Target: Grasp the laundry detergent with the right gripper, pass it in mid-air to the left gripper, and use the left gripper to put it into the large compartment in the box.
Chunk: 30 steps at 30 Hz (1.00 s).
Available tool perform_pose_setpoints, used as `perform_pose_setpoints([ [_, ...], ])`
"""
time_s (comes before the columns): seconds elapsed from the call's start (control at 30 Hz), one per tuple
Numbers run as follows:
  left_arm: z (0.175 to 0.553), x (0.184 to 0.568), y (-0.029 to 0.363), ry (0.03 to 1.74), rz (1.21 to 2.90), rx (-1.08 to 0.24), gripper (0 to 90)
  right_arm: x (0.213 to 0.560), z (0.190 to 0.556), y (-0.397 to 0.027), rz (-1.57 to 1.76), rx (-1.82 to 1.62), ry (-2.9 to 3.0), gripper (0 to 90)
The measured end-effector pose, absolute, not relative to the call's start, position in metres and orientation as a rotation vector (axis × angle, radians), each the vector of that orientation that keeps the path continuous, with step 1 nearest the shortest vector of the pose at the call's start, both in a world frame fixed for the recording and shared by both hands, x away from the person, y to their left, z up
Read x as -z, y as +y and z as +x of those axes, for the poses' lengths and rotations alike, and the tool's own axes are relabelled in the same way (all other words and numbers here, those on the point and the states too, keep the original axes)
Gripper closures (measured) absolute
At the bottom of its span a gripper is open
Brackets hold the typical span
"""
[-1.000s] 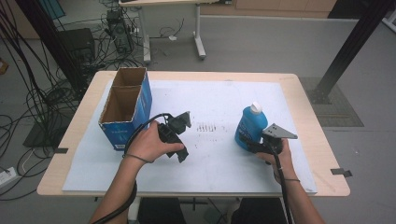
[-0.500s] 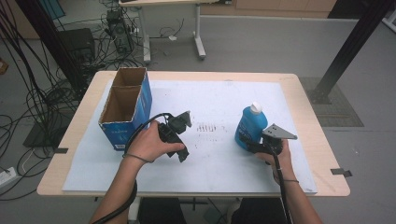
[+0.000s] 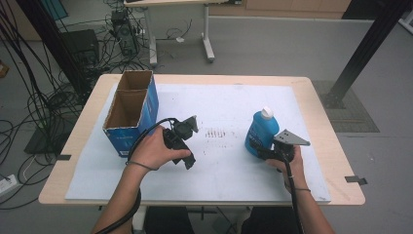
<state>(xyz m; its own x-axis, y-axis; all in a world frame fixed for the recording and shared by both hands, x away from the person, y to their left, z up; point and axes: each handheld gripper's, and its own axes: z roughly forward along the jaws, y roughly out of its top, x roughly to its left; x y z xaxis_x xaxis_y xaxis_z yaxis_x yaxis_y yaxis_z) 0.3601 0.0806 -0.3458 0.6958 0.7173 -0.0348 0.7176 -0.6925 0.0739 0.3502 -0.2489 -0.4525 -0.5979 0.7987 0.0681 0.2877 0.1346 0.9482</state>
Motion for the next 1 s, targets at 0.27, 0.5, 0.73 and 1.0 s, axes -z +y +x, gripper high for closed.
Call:
perform_pose_setpoints([
  [0.27, 0.3597, 0.3482, 0.08, 1.188, 2.818, 0.009, 7.4, 0.4528, 0.3504, -0.249, 1.036, -1.472, 1.958, 40.3],
  [0.5, 0.3593, 0.3463, 0.0813, 1.185, 2.813, 0.007, 7.4, 0.4527, 0.35, -0.2487, 1.038, -1.47, 1.954, 40.5],
  [0.73, 0.3592, 0.3455, 0.0828, 1.185, 2.807, 0.009, 7.4, 0.4528, 0.3504, -0.2493, 1.03, -1.475, 1.957, 40.8],
  [1.0, 0.36, 0.3424, 0.0847, 1.178, 2.805, -0.001, 7.4, 0.4513, 0.3509, -0.249, 1.007, -1.465, 1.976, 40.9],
])
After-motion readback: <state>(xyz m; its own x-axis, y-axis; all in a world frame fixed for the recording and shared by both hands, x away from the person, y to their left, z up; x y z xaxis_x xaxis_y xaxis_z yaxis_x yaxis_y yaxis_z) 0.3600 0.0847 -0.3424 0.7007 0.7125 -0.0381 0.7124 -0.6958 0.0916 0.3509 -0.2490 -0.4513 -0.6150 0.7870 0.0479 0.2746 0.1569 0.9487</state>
